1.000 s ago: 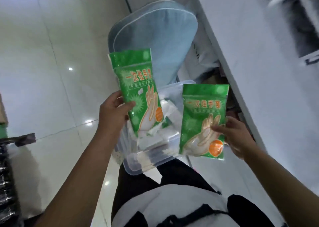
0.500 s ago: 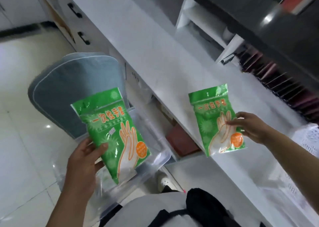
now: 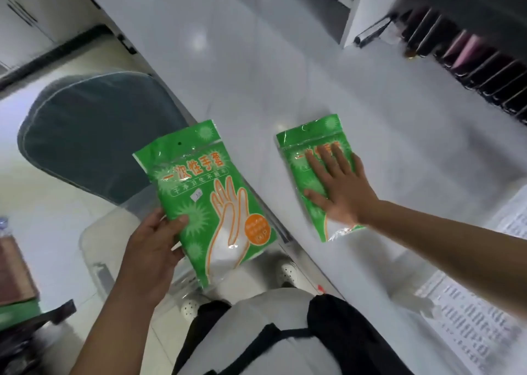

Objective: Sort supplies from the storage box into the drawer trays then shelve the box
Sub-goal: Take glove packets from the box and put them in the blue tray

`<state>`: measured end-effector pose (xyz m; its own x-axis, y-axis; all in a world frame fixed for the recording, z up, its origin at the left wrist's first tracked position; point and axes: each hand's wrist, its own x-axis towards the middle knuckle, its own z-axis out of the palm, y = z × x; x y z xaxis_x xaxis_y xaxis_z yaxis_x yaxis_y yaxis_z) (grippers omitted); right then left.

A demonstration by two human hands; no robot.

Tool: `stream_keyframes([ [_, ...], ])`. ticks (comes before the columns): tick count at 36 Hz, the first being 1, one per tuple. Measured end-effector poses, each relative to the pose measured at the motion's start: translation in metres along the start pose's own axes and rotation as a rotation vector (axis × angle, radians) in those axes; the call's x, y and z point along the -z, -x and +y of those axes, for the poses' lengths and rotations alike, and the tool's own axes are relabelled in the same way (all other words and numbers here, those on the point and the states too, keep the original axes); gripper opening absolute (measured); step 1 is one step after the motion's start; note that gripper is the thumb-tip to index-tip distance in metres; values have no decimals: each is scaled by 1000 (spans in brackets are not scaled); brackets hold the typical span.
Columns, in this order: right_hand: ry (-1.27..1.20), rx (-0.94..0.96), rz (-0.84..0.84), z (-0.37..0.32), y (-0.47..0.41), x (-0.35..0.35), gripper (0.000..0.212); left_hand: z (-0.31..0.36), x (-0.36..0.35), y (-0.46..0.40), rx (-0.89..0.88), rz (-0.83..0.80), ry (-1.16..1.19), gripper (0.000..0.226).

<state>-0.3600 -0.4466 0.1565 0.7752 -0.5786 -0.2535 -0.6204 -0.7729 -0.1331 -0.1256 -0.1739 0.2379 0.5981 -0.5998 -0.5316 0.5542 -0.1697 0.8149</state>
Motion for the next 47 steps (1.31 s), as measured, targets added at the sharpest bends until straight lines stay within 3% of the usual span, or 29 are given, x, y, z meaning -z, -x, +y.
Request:
stream_keyframes([
  [5, -47, 20, 20, 2, 1, -4, 69, 2, -37, -1, 1, -63, -28, 36],
  [11, -199, 1, -69, 5, 0, 17, 67, 4, -77, -4, 12, -133, -10, 47],
  [15, -842, -255, 206, 8, 11, 65, 45, 4, -106, -5, 22, -221, -6, 46],
  [18, -1410, -349, -46, 19, 23, 93, 34, -1, -131, -5, 78, -242, -1, 54],
  [20, -1508, -343, -223, 29, 31, 96, 31, -8, -148, -6, 145, -236, 26, 59],
  [24, -1475, -485, -166, 47, 36, 84, 28, -24, -173, -13, 270, -250, -4, 47],
  [28, -1403, -590, -69, 64, 31, 77, 36, -40, -192, -27, 260, -250, -74, 31],
  [32, -1229, -564, 50, 72, 21, 71, 50, -54, -205, -44, 190, -84, -202, 27],
  [37, -889, -443, 40, 63, 17, 55, 54, -74, -204, -57, 116, 44, -324, 28],
  [47, -860, -336, 22, 56, 17, 60, 49, -71, -198, -52, 115, 130, -310, 21],
])
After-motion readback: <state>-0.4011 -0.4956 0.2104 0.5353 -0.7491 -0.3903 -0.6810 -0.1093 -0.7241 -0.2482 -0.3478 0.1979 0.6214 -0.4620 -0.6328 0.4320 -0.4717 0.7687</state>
